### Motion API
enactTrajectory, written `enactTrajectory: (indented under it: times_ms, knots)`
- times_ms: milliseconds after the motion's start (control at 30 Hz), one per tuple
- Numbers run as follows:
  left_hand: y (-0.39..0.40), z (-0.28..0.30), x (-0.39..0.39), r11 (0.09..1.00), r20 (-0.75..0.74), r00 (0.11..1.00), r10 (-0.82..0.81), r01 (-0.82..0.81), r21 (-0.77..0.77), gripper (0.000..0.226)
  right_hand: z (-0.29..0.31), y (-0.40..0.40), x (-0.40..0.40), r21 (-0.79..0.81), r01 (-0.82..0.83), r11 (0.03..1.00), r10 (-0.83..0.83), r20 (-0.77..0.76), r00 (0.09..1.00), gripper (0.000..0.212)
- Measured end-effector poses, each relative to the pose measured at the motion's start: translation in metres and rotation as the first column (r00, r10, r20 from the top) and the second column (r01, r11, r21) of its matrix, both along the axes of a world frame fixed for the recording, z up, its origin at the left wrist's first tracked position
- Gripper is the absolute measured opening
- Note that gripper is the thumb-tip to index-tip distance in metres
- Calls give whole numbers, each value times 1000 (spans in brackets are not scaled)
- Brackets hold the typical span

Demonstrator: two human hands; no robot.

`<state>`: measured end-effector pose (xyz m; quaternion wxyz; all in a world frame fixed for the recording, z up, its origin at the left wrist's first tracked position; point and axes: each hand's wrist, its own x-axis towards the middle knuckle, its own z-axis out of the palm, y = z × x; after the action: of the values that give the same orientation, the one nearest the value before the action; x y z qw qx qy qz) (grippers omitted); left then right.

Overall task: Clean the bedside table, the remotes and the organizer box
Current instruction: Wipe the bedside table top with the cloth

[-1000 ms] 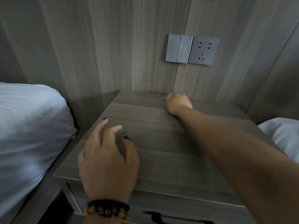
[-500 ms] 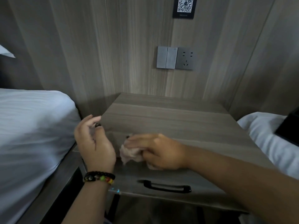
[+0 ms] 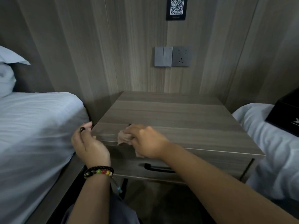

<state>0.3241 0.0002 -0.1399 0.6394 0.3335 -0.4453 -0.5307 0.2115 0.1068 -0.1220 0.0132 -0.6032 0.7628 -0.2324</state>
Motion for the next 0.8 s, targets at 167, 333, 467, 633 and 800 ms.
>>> enactTrajectory:
  times_ms: [167, 333, 467, 633, 800]
  knots:
    - [-2, -6, 10, 995, 39, 997, 67, -70, 67, 24, 10, -10, -19, 7, 214, 977, -214, 88, 973, 39]
    - [10, -3, 8, 993, 59, 994, 93, -97, 73, 26, 16, -62, 15, 79, 159, 984, -160, 10, 987, 37]
    - [14, -3, 0, 993, 54, 996, 75, -79, 89, 29, 7, -29, 29, 28, 74, 997, -75, 50, 996, 38]
    - [43, 3, -31, 975, 182, 982, 50, -8, -224, 33, -1, 72, -1, -84, 212, 974, -214, -18, 977, 45]
    - [91, 0, -72, 795, 342, 940, -13, 217, -567, 29, 2, 164, -41, -86, 432, 898, -436, -38, 899, 42]
